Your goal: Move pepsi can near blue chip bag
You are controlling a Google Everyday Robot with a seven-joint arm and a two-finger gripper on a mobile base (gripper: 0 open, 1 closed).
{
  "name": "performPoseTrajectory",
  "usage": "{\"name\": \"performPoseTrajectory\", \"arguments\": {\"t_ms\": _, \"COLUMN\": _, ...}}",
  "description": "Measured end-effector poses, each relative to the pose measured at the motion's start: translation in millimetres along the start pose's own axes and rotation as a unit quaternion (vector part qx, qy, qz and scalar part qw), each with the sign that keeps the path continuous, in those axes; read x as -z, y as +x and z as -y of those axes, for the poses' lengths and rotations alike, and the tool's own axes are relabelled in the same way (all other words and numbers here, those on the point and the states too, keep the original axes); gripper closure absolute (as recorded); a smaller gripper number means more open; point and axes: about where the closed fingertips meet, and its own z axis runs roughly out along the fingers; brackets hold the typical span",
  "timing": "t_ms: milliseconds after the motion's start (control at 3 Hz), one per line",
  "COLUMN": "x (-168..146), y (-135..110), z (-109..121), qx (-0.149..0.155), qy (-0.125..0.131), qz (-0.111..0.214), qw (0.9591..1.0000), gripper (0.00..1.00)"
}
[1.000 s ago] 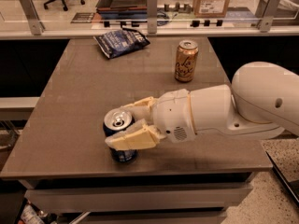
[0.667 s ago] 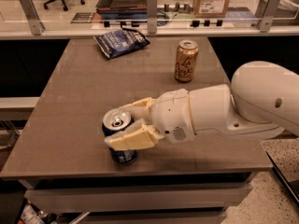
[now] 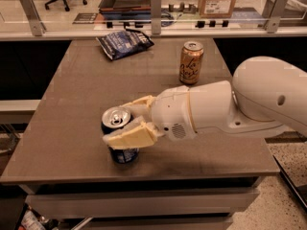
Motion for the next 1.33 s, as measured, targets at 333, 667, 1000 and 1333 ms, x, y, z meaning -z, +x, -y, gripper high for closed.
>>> {"name": "performPoseTrajectory", "arguments": {"t_ms": 333, "x": -5, "y": -23, "z": 26, "qx": -0.027, "qy": 0.044, "qz": 0.004, "qw": 0.9987, "gripper": 1.0}}
{"name": "performPoseTrajectory", "arguments": {"t_ms": 667, "x": -7, "y": -47, "z": 67, "qx": -0.048, "qy": 0.101, "qz": 0.007, "qw": 0.9937, "gripper": 1.0}}
{"name": "performPoseTrajectory", "arguments": {"t_ms": 1000, "x": 1, "y": -74, "z": 116, "qx": -0.053, "qy": 0.17, "qz": 0.004, "qw": 0.9841, "gripper": 1.0}}
{"name": "performPoseTrajectory", "arguments": {"t_ms": 1333, "x": 16, "y": -90, "z": 162, "qx": -0.049, "qy": 0.23, "qz": 0.014, "qw": 0.9718, "gripper": 1.0}}
